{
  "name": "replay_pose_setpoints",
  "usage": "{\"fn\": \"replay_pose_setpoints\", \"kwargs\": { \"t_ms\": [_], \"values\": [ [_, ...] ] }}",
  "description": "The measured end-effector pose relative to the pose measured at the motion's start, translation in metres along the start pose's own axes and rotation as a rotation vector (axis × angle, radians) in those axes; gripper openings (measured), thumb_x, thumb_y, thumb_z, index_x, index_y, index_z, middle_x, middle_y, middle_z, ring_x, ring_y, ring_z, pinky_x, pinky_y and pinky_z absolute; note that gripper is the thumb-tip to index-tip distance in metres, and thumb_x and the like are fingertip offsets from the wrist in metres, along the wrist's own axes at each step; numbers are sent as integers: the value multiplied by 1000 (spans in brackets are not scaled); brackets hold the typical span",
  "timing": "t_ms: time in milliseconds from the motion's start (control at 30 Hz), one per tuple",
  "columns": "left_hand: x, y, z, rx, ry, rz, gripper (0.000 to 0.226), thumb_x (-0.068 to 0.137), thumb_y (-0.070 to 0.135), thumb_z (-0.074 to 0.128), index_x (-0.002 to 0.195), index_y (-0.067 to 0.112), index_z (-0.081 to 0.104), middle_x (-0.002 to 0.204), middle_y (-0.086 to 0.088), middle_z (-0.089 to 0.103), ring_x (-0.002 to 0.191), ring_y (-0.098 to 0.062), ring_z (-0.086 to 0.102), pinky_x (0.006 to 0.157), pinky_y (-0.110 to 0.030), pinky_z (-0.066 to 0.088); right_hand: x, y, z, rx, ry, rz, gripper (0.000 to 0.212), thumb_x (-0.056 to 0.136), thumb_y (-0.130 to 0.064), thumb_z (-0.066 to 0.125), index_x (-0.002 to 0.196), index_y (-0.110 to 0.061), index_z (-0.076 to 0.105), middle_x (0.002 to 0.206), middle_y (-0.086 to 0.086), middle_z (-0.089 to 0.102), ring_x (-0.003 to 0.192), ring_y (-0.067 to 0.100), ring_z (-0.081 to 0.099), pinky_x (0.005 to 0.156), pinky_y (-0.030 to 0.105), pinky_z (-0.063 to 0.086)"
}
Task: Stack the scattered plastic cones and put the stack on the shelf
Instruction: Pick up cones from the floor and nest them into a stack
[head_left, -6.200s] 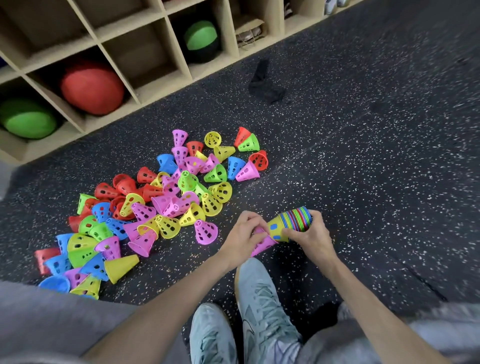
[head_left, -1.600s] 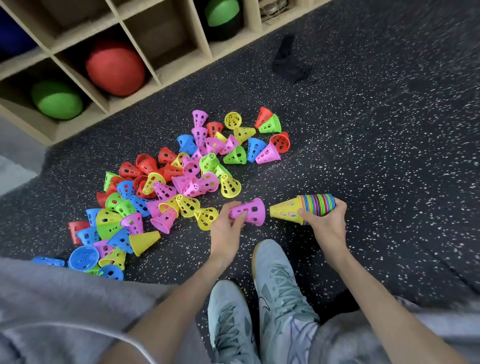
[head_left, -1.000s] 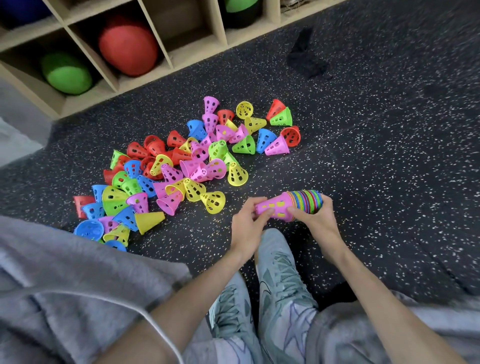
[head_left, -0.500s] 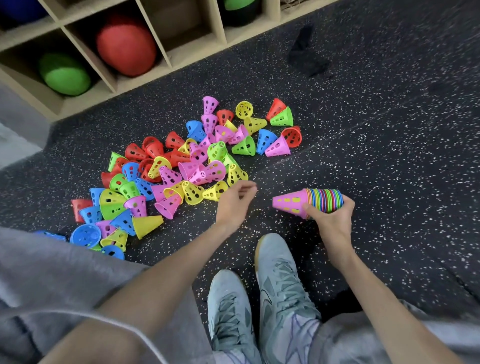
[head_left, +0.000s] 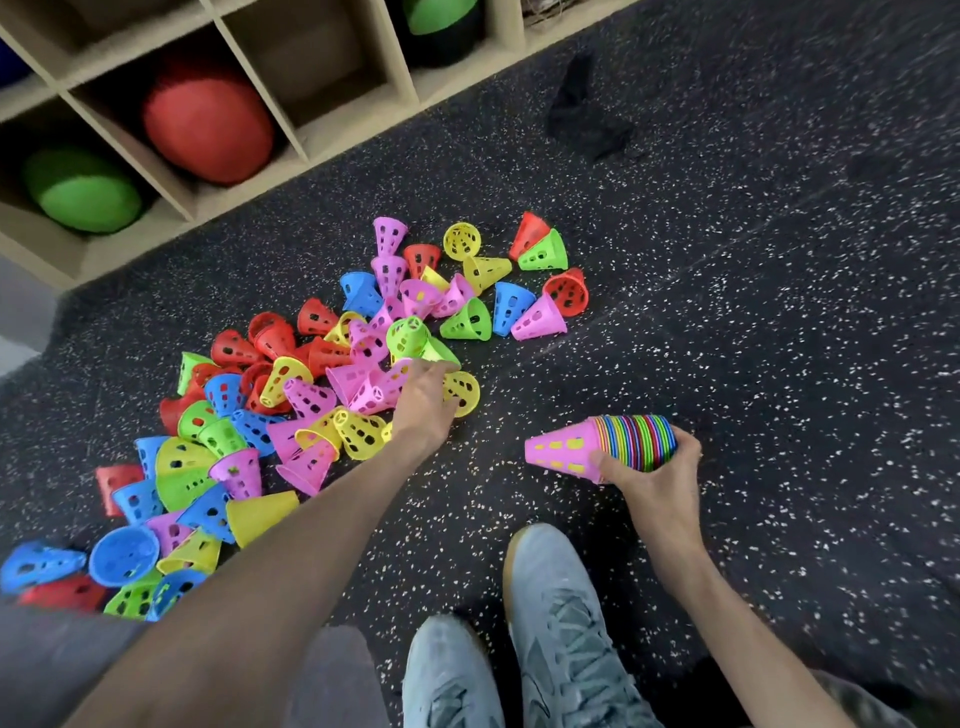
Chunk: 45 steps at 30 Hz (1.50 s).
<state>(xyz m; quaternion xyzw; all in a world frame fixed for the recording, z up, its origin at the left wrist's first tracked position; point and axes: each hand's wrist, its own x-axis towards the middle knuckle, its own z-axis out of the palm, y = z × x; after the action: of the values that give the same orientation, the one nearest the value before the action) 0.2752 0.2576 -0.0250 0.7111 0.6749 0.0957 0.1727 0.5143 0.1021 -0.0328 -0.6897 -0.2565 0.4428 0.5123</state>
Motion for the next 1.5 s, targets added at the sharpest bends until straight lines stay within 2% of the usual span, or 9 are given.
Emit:
{"fn": "replay_pose_setpoints", "kwargs": {
  "t_ms": [133, 200, 333, 433, 533, 800, 1167, 1300, 1500],
  "values": [
    [0, -6, 3, -129, 105, -51, 30, 96, 6, 69, 124, 14, 68, 136, -14, 54, 64, 2, 47, 62, -2, 43, 6, 3, 3, 24, 30, 25, 79, 73, -22, 90, 132, -21, 37, 103, -6, 59, 91, 12, 61, 85, 32, 50],
    [-5, -12, 5, -188, 164, -81, 26, 96, 9, 70, 121, 15, 69, 137, -11, 58, 75, 0, 54, 68, 0, 42, 9, 3, 3, 21, 47, 24, 76, 74, -24, 90, 127, -26, 35, 105, -5, 60, 92, 13, 61, 84, 32, 49],
    [-18, -7, 9, -396, 258, -155, 25, 98, 15, 68, 122, 19, 68, 117, -7, 68, 74, -18, 65, 69, -19, 55, 9, 2, 1, 25, 77, 20, 75, 74, -24, 89, 126, -27, 35, 106, -3, 59, 93, 16, 61, 88, 37, 51],
    [-43, 13, 9, -652, 301, -257, 26, 102, 14, 62, 128, 15, 65, 88, 4, 54, 64, -7, 60, 72, -35, 64, 8, -2, 2, 38, 105, 24, 75, 73, -23, 88, 126, -26, 35, 106, -4, 58, 96, 17, 60, 89, 38, 52],
    [-82, 33, 11, -725, 273, -219, 23, 105, 17, 58, 127, 21, 64, 92, 11, 55, 68, -9, 65, 61, -17, 56, 5, -6, 3, 41, 103, 28, 74, 72, -27, 89, 124, -28, 35, 109, -2, 59, 103, 22, 62, 93, 41, 52],
    [-153, 54, -6, -829, 219, -143, 25, 103, 15, 60, 128, 18, 66, 106, 1, 67, 85, -24, 72, 60, -14, 54, -21, -23, -1, -26, 4, -33, 80, 66, -33, 91, 125, -28, 37, 102, -6, 63, 101, 21, 63, 102, 50, 49],
    [-186, 35, -14, -810, 215, -139, 23, 92, 20, 77, 114, 24, 74, 89, 3, 73, 72, -9, 71, 76, -41, 63, -72, -27, 23, -137, -172, -157, 75, 72, -34, 87, 129, -22, 40, 106, -3, 62, 100, 21, 64, 102, 52, 47],
    [-188, 29, -14, -791, 217, -110, 23, 89, 23, 80, 111, 28, 75, 88, 8, 75, 76, -14, 72, 78, -42, 63, -77, -27, 21, -132, -204, -165, 74, 77, -29, 86, 132, -17, 39, 106, -3, 60, 105, 25, 63, 99, 48, 50],
    [-187, 19, -11, -764, 162, -60, 25, 87, 24, 82, 111, 22, 76, 83, 13, 73, 71, 0, 66, 76, -31, 62, -77, -22, 20, -180, -205, -164, 83, 71, -29, 91, 134, -22, 37, 105, -7, 58, 106, 23, 61, 101, 49, 49]
  ]
}}
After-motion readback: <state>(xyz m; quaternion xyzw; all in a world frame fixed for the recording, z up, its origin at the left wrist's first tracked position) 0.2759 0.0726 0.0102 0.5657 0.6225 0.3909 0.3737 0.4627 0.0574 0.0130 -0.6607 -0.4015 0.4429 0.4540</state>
